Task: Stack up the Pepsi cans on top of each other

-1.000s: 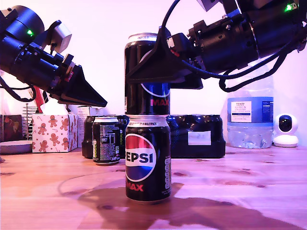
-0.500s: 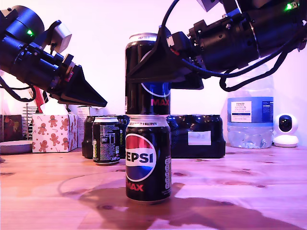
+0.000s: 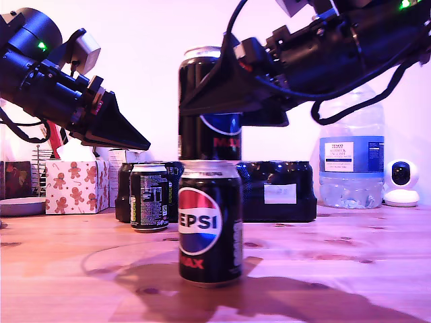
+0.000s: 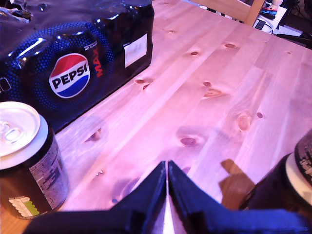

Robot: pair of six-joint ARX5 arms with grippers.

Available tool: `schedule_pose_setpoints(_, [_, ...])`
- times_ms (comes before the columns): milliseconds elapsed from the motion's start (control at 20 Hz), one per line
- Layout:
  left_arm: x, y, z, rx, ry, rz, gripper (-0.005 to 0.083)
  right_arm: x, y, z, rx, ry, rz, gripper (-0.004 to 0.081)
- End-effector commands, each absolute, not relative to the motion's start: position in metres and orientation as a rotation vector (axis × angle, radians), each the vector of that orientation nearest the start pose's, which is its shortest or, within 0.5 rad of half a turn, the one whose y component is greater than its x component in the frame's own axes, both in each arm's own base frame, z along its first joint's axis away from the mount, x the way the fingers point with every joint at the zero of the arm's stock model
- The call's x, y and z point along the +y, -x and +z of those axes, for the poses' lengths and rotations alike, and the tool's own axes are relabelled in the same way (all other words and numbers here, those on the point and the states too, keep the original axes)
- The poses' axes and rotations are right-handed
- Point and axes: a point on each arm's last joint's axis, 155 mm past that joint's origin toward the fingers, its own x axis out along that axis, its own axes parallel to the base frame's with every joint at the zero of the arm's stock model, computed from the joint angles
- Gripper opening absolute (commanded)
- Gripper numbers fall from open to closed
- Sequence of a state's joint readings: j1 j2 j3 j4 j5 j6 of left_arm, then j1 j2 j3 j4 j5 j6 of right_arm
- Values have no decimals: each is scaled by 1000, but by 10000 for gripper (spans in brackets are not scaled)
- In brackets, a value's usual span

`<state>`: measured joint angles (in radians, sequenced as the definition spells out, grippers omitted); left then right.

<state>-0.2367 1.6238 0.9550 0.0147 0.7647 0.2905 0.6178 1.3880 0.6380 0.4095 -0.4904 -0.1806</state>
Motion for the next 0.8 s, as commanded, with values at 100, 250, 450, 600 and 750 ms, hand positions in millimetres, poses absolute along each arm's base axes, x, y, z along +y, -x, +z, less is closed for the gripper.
schedule_pose_setpoints(100, [-223,-374,138,514,-75,-1054,-24,310,-279,179,216,175,1136,610])
schedule_pose_setpoints(250, [-223,-374,138,514,-74,-1055,-24,309,-279,175,230,185,1133,610])
schedule_pose_setpoints(450, [-223,-374,138,514,-74,-1055,-24,308,-280,175,230,185,1130,610])
schedule_pose_setpoints(600, [-223,-374,138,514,-74,-1054,-24,309,-279,175,230,183,1132,610])
schedule_pose_setpoints(750, [-223,-374,138,513,-75,-1054,-24,309,-280,175,230,183,1131,610])
